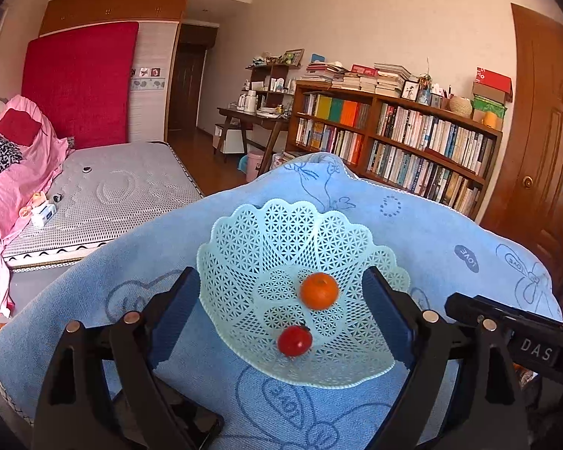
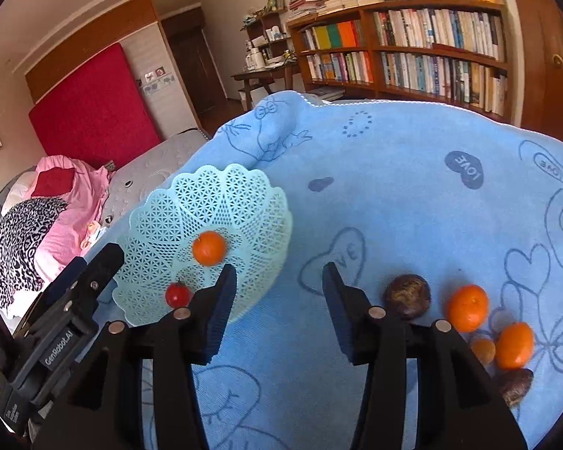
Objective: Organize fruits
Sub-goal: 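Grasp the dark brown round fruit with the right tool while the left tool approaches the small tomato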
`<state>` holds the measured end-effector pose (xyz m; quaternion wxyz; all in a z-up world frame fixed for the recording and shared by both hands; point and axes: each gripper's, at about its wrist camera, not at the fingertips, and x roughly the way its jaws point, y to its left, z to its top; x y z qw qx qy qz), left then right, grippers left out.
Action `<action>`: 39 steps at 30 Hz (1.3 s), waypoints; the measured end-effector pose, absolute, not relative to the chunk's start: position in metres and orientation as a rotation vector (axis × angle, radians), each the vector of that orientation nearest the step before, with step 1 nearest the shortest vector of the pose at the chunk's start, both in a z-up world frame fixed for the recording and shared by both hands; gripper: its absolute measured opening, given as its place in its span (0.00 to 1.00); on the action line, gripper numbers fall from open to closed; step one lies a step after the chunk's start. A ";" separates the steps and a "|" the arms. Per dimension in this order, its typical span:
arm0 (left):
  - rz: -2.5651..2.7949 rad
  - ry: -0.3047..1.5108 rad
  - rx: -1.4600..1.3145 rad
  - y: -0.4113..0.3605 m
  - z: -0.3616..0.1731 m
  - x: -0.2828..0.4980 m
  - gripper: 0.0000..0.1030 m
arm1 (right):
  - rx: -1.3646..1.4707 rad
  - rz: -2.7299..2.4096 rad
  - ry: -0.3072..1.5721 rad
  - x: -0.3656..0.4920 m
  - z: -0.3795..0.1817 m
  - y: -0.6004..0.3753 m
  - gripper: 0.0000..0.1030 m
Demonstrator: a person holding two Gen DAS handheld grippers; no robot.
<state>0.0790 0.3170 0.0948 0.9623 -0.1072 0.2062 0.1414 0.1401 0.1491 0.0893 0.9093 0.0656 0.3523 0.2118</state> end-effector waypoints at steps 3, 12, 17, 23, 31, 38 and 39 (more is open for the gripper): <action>0.262 0.418 -0.194 0.309 0.094 0.078 0.92 | 0.183 0.377 0.718 0.128 0.086 0.117 0.47; 0.141 0.467 -0.122 0.278 0.088 0.081 0.96 | 0.285 0.183 0.709 0.096 0.076 0.031 0.50; 0.061 0.506 -0.110 0.259 0.084 0.078 0.96 | 0.280 0.083 0.744 0.088 0.063 0.008 0.51; -0.002 0.523 -0.057 0.235 0.083 0.073 0.96 | 0.267 0.039 0.786 0.087 0.049 -0.005 0.53; -0.031 0.553 -0.038 0.220 0.081 0.071 0.96 | 0.243 0.053 0.842 0.111 0.031 -0.003 0.54; -0.017 0.575 -0.016 0.211 0.076 0.075 0.96 | 0.261 0.062 0.849 0.115 0.020 -0.005 0.54; -0.018 0.578 -0.013 0.209 0.075 0.076 0.96 | 0.263 0.064 0.845 0.115 0.019 -0.006 0.54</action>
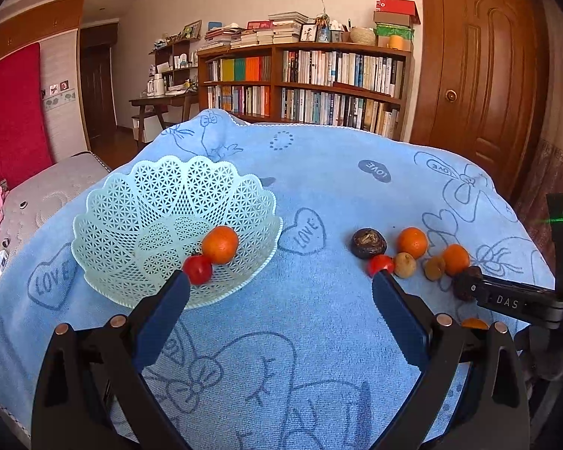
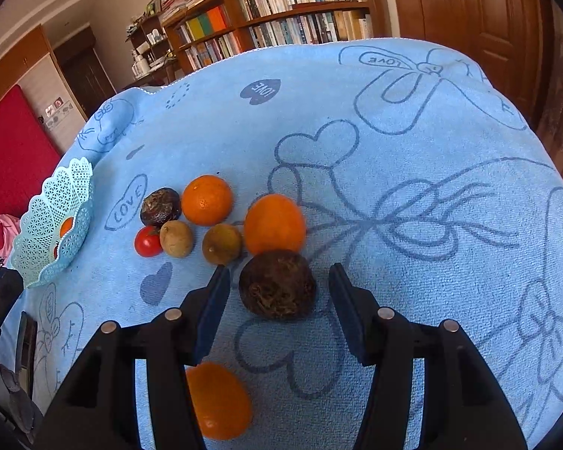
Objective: Organize fruits
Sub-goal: 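Grasp the dark brown round fruit with the right tool while the left tool approaches the small tomato, then grasp the small red tomato with the left tool while the right tool holds the brown fruit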
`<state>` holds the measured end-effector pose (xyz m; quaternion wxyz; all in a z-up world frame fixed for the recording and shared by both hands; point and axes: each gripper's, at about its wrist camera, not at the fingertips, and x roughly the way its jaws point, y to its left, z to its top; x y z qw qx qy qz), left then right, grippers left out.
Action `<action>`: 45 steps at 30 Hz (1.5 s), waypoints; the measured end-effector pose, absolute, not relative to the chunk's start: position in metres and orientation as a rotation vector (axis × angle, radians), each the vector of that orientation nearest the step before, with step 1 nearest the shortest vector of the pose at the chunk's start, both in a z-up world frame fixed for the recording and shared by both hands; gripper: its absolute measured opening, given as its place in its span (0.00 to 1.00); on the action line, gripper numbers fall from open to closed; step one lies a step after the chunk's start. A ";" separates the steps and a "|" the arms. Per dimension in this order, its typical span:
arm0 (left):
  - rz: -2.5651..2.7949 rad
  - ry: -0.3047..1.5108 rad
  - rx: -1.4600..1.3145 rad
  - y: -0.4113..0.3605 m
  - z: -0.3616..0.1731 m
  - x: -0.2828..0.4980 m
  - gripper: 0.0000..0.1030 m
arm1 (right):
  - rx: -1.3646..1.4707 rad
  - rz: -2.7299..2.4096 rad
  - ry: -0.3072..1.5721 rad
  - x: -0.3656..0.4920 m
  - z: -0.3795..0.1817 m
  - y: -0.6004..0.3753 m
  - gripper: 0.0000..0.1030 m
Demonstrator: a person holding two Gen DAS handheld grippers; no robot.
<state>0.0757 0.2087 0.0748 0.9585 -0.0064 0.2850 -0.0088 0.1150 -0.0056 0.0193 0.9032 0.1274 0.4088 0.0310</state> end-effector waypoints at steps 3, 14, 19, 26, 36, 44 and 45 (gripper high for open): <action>-0.021 0.582 0.004 0.202 0.073 0.077 0.96 | 0.263 0.073 0.836 0.115 0.018 -0.007 0.53; -0.022 0.626 0.030 0.184 0.066 0.086 0.96 | 0.260 0.053 0.781 0.101 0.024 -0.013 0.39; -0.055 0.634 0.060 0.171 0.065 0.095 0.95 | 0.260 0.015 0.731 0.095 0.032 -0.020 0.39; -0.150 0.736 0.065 0.153 0.053 0.128 0.75 | 0.295 0.006 0.732 0.096 0.030 -0.027 0.39; -0.241 0.844 0.028 0.134 0.030 0.168 0.49 | 0.310 0.005 0.733 0.096 0.028 -0.028 0.39; -0.296 0.869 -0.024 0.135 0.018 0.181 0.33 | 0.312 0.005 0.735 0.098 0.025 -0.027 0.39; -0.306 0.876 -0.034 0.135 0.016 0.182 0.32 | 0.310 0.006 0.736 0.098 0.025 -0.026 0.39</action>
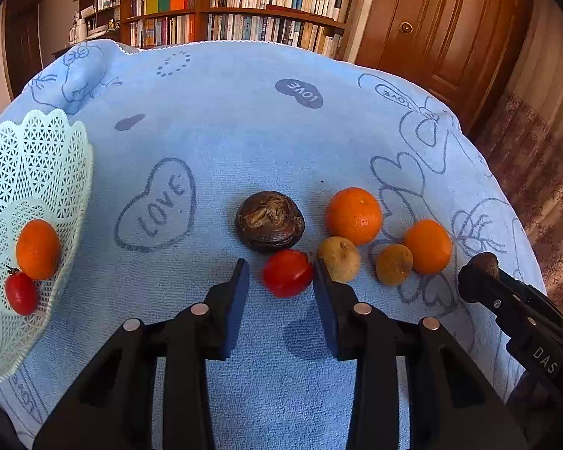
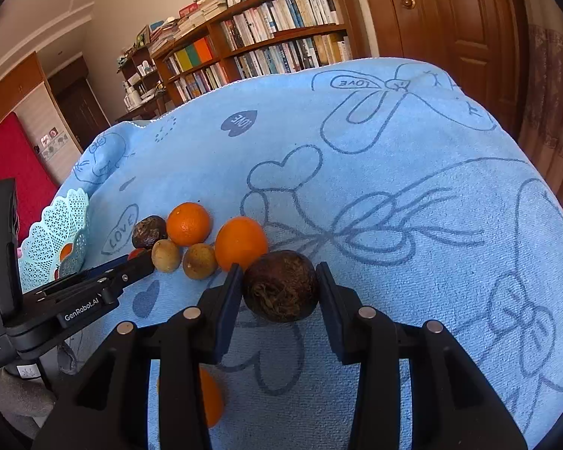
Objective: Organize fruits
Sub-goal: 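Grasp the small red tomato with the left tool while the right tool holds the brown fruit, then lower the tomato into the mint basket and open the left tool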
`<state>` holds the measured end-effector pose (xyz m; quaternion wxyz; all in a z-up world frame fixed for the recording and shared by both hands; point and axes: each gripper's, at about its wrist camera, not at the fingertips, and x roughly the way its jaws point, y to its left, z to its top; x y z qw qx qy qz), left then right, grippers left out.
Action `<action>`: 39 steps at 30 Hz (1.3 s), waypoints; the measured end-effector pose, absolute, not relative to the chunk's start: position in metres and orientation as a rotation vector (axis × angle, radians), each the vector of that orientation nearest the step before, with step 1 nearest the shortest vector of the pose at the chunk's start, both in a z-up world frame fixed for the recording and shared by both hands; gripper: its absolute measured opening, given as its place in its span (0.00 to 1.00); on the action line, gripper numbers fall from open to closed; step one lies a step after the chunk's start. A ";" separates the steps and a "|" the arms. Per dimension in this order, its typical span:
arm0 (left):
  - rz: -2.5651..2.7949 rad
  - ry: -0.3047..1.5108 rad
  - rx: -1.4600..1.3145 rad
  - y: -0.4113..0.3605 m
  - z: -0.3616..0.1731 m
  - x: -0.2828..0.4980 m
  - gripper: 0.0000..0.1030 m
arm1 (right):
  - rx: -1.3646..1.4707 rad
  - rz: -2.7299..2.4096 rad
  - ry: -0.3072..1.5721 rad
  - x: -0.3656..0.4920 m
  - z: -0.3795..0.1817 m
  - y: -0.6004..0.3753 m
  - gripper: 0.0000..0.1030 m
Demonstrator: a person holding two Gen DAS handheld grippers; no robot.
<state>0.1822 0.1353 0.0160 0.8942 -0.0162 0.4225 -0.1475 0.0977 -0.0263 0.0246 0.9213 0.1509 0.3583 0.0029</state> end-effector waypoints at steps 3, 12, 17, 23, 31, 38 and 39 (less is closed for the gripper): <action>-0.331 0.870 -0.046 0.137 0.015 0.181 0.27 | 0.306 0.006 0.734 0.098 0.024 -0.025 0.39; -0.316 0.793 0.009 0.134 0.025 0.161 0.27 | 0.305 -0.002 0.721 0.096 0.026 -0.025 0.39; -0.276 0.725 0.034 0.138 0.038 0.151 0.27 | 0.297 -0.006 0.712 0.095 0.026 -0.024 0.39; -0.216 0.659 0.020 0.151 0.055 0.142 0.27 | 0.299 -0.012 0.709 0.094 0.026 -0.024 0.39; -0.101 0.605 -0.024 0.185 0.069 0.136 0.27 | 0.299 -0.013 0.706 0.094 0.026 -0.025 0.39; 0.011 0.558 -0.067 0.218 0.078 0.130 0.27 | 0.298 -0.013 0.707 0.094 0.026 -0.025 0.39; 0.030 0.555 -0.077 0.224 0.079 0.129 0.27 | 0.299 -0.014 0.707 0.094 0.026 -0.025 0.39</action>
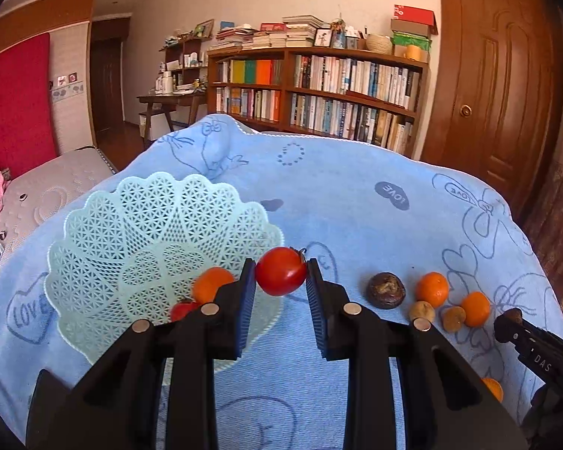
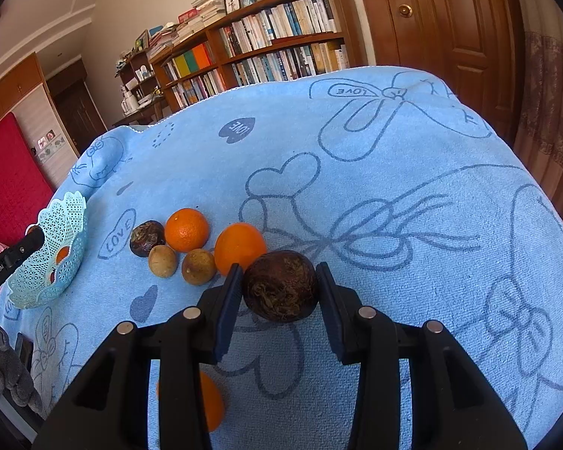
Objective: Organize fruits
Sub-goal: 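Lower the tomato into the mint basket and open the left tool, then carry the dark brown fruit into the basket and open the right tool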
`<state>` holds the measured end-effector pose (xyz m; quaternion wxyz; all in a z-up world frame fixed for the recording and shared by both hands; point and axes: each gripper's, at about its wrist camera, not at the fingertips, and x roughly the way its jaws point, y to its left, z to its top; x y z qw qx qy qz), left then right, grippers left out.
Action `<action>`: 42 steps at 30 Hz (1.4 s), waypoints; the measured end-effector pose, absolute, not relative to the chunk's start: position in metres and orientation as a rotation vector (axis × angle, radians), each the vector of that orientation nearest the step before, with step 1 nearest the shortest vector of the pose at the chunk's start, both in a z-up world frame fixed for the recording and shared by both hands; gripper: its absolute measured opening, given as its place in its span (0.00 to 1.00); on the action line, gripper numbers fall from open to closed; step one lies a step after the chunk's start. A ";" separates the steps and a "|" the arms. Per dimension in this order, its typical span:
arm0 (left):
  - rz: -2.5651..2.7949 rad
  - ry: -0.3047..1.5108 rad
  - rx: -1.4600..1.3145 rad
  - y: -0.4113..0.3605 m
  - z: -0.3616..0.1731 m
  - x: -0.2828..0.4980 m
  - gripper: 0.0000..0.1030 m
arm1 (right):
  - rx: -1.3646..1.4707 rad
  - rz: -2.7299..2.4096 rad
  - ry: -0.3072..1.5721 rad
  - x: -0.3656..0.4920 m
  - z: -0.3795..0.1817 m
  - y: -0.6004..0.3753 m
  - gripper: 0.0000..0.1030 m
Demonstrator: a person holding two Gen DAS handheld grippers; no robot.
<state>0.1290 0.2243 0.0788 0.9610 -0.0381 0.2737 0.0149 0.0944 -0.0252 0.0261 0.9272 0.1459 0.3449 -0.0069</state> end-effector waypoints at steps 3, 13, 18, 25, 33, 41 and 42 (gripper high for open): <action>0.085 0.547 -0.108 0.243 0.080 0.128 0.27 | 0.300 -0.015 0.706 0.095 0.026 -0.026 0.39; 0.247 0.533 -0.159 0.279 0.079 0.123 0.27 | 0.300 -0.015 0.706 0.095 0.027 -0.027 0.39; 0.314 0.538 -0.194 0.291 0.076 0.125 0.29 | 0.299 -0.017 0.704 0.095 0.027 -0.028 0.39; 0.359 0.474 -0.220 0.293 0.081 0.113 0.83 | 0.301 -0.017 0.700 0.094 0.027 -0.028 0.39; 0.288 0.462 -0.147 0.263 0.081 0.109 0.87 | 0.304 -0.020 0.688 0.091 0.028 -0.027 0.39; 0.203 0.442 -0.064 0.226 0.081 0.097 0.93 | 0.308 -0.021 0.680 0.090 0.029 -0.027 0.39; 0.194 0.441 -0.057 0.223 0.081 0.096 0.93 | 0.306 -0.021 0.681 0.090 0.029 -0.026 0.39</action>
